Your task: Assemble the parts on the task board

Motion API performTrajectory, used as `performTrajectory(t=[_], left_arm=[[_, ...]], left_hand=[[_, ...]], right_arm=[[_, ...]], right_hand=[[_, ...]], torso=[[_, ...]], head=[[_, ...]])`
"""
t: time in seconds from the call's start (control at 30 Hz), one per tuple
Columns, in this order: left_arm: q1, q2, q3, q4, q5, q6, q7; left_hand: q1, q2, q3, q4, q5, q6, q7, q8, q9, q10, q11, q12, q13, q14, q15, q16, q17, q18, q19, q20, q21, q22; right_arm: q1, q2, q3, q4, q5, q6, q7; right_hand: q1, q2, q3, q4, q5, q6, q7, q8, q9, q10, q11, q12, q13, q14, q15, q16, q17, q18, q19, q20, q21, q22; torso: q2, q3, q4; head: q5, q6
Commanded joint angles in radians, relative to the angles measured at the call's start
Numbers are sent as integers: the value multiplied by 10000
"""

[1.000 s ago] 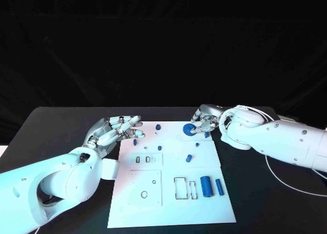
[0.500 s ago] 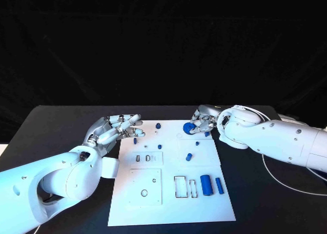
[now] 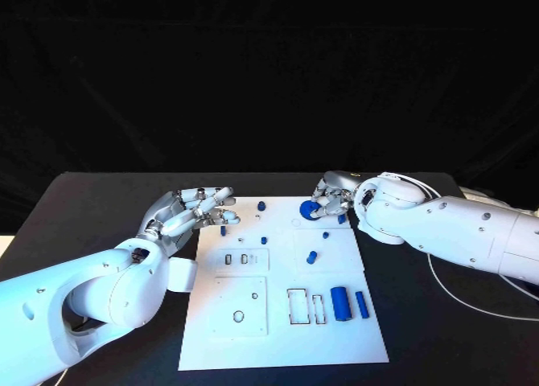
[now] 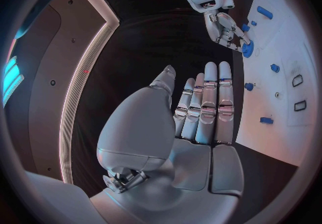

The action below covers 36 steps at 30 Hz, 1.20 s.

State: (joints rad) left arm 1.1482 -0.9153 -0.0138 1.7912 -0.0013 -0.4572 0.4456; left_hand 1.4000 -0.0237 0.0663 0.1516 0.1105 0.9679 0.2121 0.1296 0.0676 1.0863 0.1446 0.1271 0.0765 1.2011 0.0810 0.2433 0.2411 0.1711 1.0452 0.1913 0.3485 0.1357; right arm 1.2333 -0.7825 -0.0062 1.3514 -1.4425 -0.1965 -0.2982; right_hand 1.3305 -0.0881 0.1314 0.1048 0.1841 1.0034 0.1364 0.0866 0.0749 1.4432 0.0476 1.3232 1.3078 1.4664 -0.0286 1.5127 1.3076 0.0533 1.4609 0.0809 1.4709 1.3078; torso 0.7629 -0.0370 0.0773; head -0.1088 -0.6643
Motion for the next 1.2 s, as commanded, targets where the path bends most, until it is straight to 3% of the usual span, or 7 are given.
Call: performTrajectory(t=[0.03, 0.27, 0.5, 0.8, 1.03, 1.2], left_arm=[[11, 16, 8, 15, 12, 227, 26], [11, 11, 8, 20, 12, 263, 9], [11, 5, 8, 25, 12, 272, -5], [11, 3, 8, 6, 12, 272, -16], [11, 1, 8, -2, 12, 279, -24], [11, 2, 8, -4, 12, 285, -41]], left_hand=[[20, 111, -5, -52, -44, -24, 24, -50, -4, 2, 50, -40, -4, -11, 52, 47, 23, 113, 93, 4, 22, -18], [20, 111, -5, -52, -44, -24, 24, -50, -4, 2, 50, -40, -4, -11, 52, 47, 23, 113, 93, 4, 22, -18], [26, 121, -1, -57, -44, -23, 24, -51, -4, 3, 50, -43, -4, -13, 51, 45, 31, 113, 94, 4, 21, -19], [32, 127, 2, -62, -44, -23, 24, -53, -4, 4, 49, -46, -4, -15, 51, 44, 35, 113, 95, 3, 21, -20], [32, 127, 2, -62, -44, -23, 24, -53, -4, 4, 49, -46, -4, -15, 51, 44, 35, 113, 95, 3, 21, -20], [32, 127, 2, -62, -44, -23, 24, -53, -4, 4, 49, -46, -4, -15, 51, 44, 35, 113, 95, 3, 21, -20]], right_arm=[[-83, 33, -42, -36, -477, 145, -439], [-185, 56, -43, 123, -1370, 9, -754], [-258, 75, -49, 493, -2011, -389, -886], [-271, 20, -44, 1373, -2237, -1183, -1038], [-231, 259, -40, 1944, -2430, -1343, -1145], [-237, 663, -43, 1955, -2596, -1347, -1183]], right_hand=[[-22, 156, 26, -49, 58, 113, -15, 79, 26, 95, -10, 73, 549, 832, 12, 40, 1527, -84, 179, -33, 58, 463], [116, 298, 209, -195, -100, 543, -138, 269, 107, 297, -116, 425, 897, 838, -72, 61, 1567, -163, 351, -100, 236, 856], [138, 356, 347, -271, 9, 810, -247, 381, 167, 422, -212, 625, 1096, 844, -153, 74, 1595, -191, 414, -173, 302, 1001], [-82, 322, 456, -223, 439, 869, -285, 367, 180, 444, -253, 613, 1138, 844, -200, 71, 1589, -210, 453, -232, 342, 1089], [-179, 303, 466, -181, 490, 848, -275, 344, 175, 433, -248, 578, 1125, 844, -200, 72, 1593, -210, 452, -236, 341, 1087], [-194, 297, 466, -176, 488, 843, -274, 339, 174, 434, -246, 578, 1127, 845, -199, 74, 1596, -210, 452, -237, 341, 1087]], torso=[[1, -3, -3], [-2, -2, -4], [-4, -3, -2], [-6, -9, 14], [-4, -15, 29], [-3, -21, 37]], head=[[1, -21], [8, -42], [-7, -38], [21, -20], [84, -36], [117, -49]])
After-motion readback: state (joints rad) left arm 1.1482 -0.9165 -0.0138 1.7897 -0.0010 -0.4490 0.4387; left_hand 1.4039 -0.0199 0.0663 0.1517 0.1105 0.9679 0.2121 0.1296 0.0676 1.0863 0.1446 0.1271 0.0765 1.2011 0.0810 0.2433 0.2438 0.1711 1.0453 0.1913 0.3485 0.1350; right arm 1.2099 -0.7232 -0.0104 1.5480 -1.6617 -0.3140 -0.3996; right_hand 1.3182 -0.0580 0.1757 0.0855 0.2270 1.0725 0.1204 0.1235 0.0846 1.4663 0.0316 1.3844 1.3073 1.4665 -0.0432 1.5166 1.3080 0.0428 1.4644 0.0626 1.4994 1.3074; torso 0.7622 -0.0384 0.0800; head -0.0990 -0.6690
